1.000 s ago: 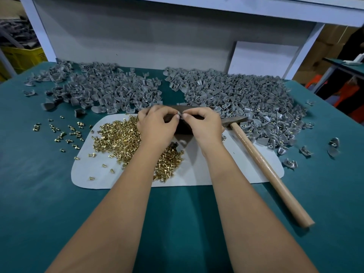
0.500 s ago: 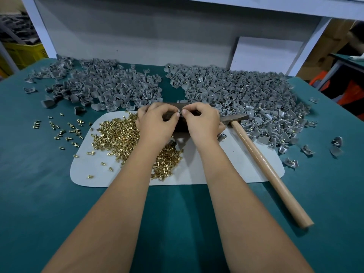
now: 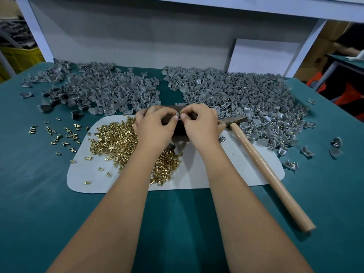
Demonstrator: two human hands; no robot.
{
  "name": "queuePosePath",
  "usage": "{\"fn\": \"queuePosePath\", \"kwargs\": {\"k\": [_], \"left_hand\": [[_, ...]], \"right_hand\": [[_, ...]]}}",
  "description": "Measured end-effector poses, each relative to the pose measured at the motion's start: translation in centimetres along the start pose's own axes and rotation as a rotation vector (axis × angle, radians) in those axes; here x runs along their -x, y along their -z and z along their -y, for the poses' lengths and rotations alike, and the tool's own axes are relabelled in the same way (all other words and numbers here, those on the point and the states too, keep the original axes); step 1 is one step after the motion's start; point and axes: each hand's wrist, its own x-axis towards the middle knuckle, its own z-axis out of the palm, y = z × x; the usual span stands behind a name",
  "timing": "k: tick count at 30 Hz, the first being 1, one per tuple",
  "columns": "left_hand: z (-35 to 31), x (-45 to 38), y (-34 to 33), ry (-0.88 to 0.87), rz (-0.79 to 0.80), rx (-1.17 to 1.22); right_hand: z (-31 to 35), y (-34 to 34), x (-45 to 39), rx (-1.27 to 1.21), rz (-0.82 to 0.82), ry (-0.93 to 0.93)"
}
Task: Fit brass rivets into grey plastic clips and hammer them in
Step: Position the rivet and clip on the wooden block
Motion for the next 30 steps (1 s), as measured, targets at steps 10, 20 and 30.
{"fn": "queuePosePath", "kwargs": {"k": [10,20,30], "left_hand": [[-0.1,-0.1,0.0,-0.005,0.007,0.008],[-0.1,-0.1,-0.1,-0.001,-0.002,0.038],[-0.1,-0.1,-0.1,0.015,0.01,0.044]], "right_hand": [[-0.2,1.4,0.0,-0.342,0.102,-0.109],[0.2,0.1,0.1,-0.085,0.009,-0.029],[0.3,0.1,-0.5,0.018,0.001,-0.018]]}}
